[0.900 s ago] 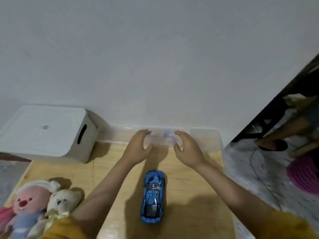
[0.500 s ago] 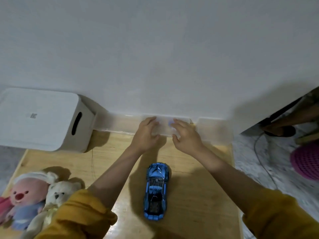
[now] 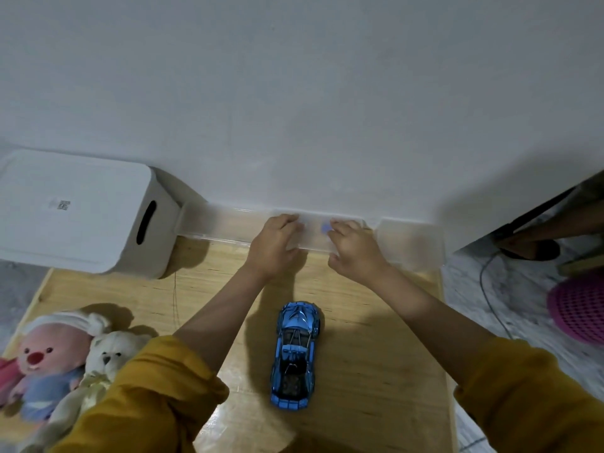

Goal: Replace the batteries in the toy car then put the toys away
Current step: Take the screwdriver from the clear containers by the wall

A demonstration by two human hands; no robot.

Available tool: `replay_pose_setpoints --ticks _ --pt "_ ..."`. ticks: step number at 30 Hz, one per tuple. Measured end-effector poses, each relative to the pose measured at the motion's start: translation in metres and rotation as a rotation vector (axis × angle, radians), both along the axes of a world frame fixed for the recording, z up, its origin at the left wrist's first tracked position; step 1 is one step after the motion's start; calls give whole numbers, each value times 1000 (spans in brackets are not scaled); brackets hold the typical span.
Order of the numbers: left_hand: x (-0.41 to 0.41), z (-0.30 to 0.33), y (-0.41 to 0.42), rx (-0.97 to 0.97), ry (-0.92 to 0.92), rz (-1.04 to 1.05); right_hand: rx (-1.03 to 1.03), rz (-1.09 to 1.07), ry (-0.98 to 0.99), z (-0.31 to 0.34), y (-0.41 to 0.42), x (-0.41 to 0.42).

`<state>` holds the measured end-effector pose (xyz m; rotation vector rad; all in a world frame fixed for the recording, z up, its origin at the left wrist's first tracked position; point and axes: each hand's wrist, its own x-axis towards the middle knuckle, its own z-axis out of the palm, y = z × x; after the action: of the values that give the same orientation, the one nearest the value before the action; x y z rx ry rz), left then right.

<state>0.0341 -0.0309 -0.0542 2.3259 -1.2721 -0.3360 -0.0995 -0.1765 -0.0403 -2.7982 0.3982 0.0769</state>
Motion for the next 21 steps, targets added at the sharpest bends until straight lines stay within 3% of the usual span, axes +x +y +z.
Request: replay_pose_setpoints --ticks 6,16,19,21 --pt "-3 0 1 49 -75 -12 -37 -26 131 11 6 6" --pt "-6 9 -2 56 -131 -53 31 28 109 41 -10 12" --pt "1 15 2 0 -224 -101 67 -2 -15 48 -14 10" --pt "5 17 7 -12 -285 -71 39 -45 -205 51 -15 7"
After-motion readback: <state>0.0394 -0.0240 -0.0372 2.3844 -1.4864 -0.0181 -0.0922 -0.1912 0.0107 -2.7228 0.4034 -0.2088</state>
